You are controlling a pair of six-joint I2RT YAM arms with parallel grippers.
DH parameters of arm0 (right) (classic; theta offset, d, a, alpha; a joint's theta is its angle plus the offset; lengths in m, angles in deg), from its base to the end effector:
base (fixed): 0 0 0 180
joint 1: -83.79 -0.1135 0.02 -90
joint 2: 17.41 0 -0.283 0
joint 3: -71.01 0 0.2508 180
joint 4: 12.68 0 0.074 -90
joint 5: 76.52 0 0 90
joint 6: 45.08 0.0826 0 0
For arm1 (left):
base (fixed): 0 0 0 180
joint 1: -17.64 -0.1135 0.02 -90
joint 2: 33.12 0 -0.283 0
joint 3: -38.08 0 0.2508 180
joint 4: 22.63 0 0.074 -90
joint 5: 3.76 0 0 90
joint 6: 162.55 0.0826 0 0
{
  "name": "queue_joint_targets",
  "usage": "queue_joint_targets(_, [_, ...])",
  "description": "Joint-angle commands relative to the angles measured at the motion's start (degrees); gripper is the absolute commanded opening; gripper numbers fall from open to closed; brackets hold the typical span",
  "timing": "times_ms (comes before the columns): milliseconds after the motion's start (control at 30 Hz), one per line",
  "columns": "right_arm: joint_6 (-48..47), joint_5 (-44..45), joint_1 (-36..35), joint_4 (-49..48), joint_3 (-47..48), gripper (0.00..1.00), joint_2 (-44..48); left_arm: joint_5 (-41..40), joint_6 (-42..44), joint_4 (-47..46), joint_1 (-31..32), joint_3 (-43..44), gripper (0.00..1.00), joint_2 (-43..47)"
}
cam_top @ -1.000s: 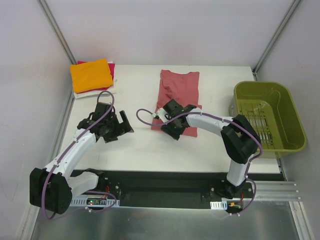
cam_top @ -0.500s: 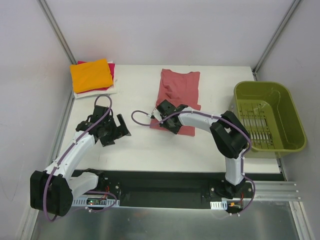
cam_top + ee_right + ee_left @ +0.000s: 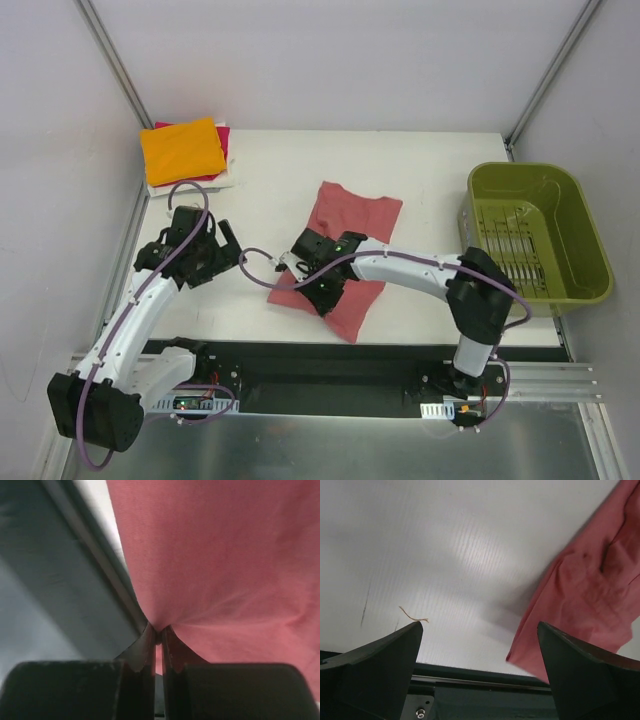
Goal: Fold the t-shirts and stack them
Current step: Grab one side of the 2/3 rectangular tshirt with right arm, then fold the long partially folded tshirt into a neat square
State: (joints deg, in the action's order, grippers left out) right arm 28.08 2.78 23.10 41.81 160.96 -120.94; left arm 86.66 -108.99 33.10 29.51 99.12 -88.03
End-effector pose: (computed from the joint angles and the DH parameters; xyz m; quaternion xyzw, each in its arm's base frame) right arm 0.1765 0.3458 0.1858 -0.6258 0.7510 0.1556 0.1415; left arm 0.2036 -0.0434 0.2526 -0.1984 0.9173 -0.1444 0.3137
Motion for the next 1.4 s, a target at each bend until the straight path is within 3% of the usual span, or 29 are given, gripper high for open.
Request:
queue_joint_targets(0, [8.8,-25.7,0.0,3.3,0.3,0.01,7.4,-7.0,1.1,4.3,-1.0,4.0,0.99,3.1])
queue_joint_targets(167, [5.7,-29.4,1.3,8.3,4.7,0.01,10.9,-8.1,0.9,4.3,-1.1,4.7,0.99,3.9])
queue_joint_targets(267, [4.7,-29.7,5.7,10.7,6.5,0.01,10.9,-8.0,0.9,4.3,-1.2,5.0,0.99,3.4])
queue_joint_targets(467, [-1.3,-18.5,13.9,17.4,12.6,0.0,9.0,-8.2,0.8,4.3,-1.2,5.8,0.99,2.1])
queue_joint_targets(633, [-6.3,-15.8,19.8,20.1,19.1,0.01,6.0,-8.0,0.3,4.1,-1.3,5.8,0.99,0.4])
queue_joint_targets(1067, [-14.6,-22.8,30.7,22.9,30.0,0.01,-7.5,-6.9,0.3,3.6,-1.3,5.0,0.99,0.5])
queue_joint_targets(1167, [-17.6,-25.1,33.5,23.5,33.2,0.07,-11.4,-6.2,0.3,3.2,-1.3,4.9,0.99,0.2])
queue_joint_targets(1267, [-22.8,-26.2,35.9,25.7,37.9,0.2,-17.1,-4.9,0.3,2.8,-1.3,5.1,0.99,-0.9])
queue_joint_targets(1367, [-22.5,-23.3,38.1,25.8,43.2,0.6,-23.0,-1.7,0.3,1.3,-1.3,5.0,0.99,-1.9])
